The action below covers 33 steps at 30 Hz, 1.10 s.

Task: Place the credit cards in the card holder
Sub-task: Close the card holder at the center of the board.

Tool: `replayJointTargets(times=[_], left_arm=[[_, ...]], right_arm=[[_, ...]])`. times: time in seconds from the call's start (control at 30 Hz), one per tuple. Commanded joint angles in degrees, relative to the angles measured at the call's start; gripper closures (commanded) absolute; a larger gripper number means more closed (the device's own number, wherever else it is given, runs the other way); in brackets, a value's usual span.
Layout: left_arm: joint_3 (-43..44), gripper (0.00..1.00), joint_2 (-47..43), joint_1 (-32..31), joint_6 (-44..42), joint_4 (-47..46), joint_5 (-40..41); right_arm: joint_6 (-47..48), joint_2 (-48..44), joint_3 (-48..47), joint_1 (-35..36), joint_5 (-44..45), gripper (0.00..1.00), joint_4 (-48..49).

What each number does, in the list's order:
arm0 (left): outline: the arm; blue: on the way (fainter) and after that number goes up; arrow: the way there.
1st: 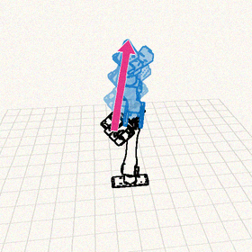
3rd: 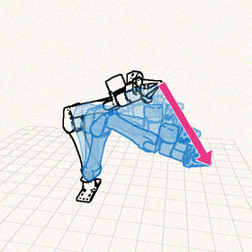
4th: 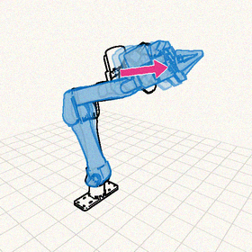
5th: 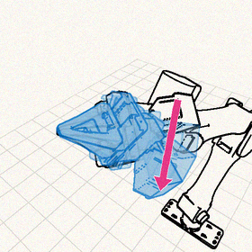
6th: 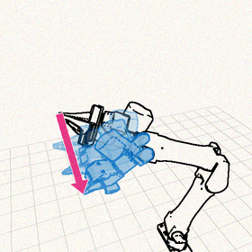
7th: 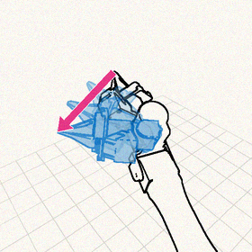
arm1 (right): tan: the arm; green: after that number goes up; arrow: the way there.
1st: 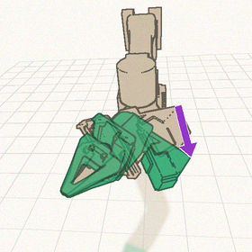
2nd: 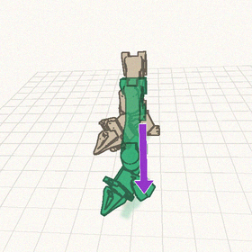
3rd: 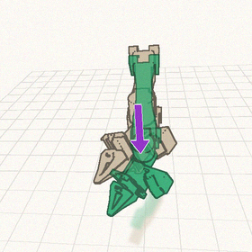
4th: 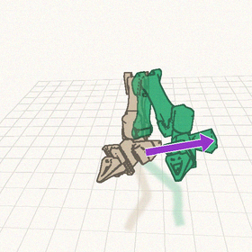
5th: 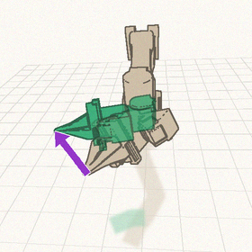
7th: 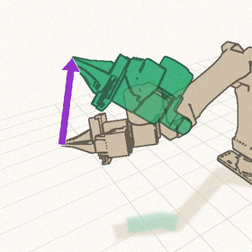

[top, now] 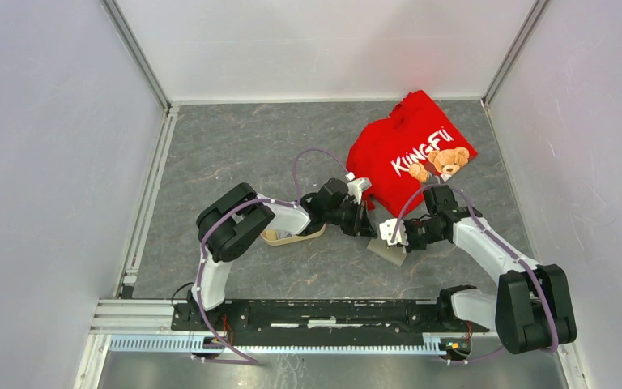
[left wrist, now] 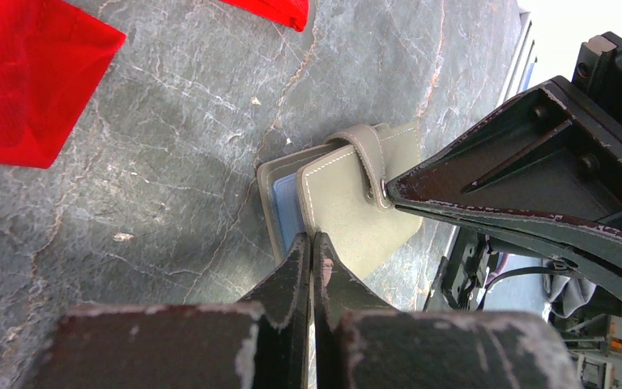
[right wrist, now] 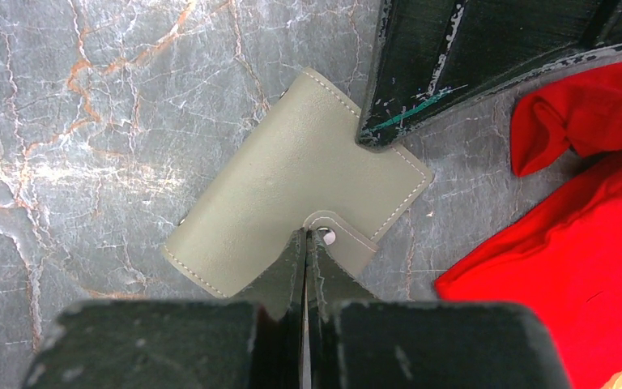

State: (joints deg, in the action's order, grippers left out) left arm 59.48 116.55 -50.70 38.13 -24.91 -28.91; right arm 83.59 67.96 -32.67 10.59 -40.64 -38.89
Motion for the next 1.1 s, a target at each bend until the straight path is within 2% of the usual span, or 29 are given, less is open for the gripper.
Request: replayJointTargets(times=[0.0, 0.3, 0.5, 0.77, 1.07], left_arm=[[-0.25, 0.98, -0.09, 0.02, 1.51, -0.05, 0.29], [-0.54, 0.98, -0.22, 0.0, 1.84, -0.98, -0.32], [-1.67, 0.92, -1.98, 0.07, 2.41, -2.16, -0.35], [-1.74, 0.9, -3.04, 0.07, 2.12, -1.71, -0.26], [-1.35, 0.9, -2.96, 0.07, 2.12, -1.7, -0.45]], right_arm=[[-0.1, -0.38, 1.11, 1.07, -1.22, 1.0, -0.47], [-0.67, 0.25, 1.07, 2.5, -0.28, 1.0, -0.62], [-2.39, -0.11, 0.38, 2.49, 0.45, 1.0, -0.12], [-4.48, 0.63, -2.51, 2.38, -2.34, 1.0, -1.14], [-4.81, 1.02, -2.07, 2.33, -2.15, 0.92, -1.04]])
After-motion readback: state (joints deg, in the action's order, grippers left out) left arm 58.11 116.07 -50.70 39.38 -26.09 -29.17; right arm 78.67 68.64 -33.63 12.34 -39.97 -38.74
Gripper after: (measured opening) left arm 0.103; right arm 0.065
